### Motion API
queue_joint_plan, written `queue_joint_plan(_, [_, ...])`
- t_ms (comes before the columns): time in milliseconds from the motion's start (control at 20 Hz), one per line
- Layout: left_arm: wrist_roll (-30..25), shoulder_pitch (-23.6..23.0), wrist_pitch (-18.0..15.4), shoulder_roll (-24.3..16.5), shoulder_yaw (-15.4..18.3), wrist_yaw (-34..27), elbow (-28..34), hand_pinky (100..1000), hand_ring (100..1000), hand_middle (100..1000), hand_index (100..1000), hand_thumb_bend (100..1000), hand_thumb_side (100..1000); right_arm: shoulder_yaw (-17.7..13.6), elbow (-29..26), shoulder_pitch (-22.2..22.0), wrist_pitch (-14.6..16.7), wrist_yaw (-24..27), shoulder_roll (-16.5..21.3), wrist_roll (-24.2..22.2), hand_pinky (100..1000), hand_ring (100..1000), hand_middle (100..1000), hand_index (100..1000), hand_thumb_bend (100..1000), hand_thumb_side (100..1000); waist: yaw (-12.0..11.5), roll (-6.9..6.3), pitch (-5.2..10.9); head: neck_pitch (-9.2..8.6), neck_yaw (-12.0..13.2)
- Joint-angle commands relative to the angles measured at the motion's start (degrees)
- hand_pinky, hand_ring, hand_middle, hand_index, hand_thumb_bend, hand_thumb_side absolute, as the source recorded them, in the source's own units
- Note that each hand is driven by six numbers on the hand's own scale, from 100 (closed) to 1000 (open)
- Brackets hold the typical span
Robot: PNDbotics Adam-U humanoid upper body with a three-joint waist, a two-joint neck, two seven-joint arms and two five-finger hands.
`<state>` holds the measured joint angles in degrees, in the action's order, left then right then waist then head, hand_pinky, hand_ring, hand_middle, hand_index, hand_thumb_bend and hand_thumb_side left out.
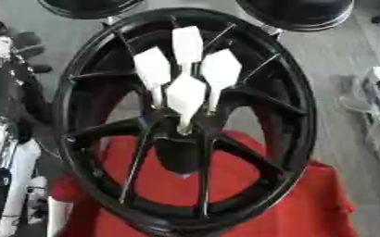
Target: Pull the pin out of the wheel hub.
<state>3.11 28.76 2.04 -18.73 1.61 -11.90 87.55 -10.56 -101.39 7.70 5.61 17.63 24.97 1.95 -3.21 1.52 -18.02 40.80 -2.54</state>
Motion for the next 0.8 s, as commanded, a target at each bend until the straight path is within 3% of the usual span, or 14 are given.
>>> queue_joint_plan(50, [0.19,0.65,-0.09,-1.73,0.59,-0.2,1.06,640,809,735,770,121,826,-0.61,-0.66,0.21,0.21,-0.37,1.44,-0.14,935,632,594,658,100,582,0.1,-0.06,0.79,-0.62,0.18])
queue_joint_plan(800, [0.19,0.9,-0.1,-2.12,0.55,-0.07,1.07,641,809,735,770,118,825,-0.33,-0.91,1.82,0.11,-0.08,2.66,-0.89,934,636,596,659,100,566,-0.32,0.24,0.55,-1.19,0.84])
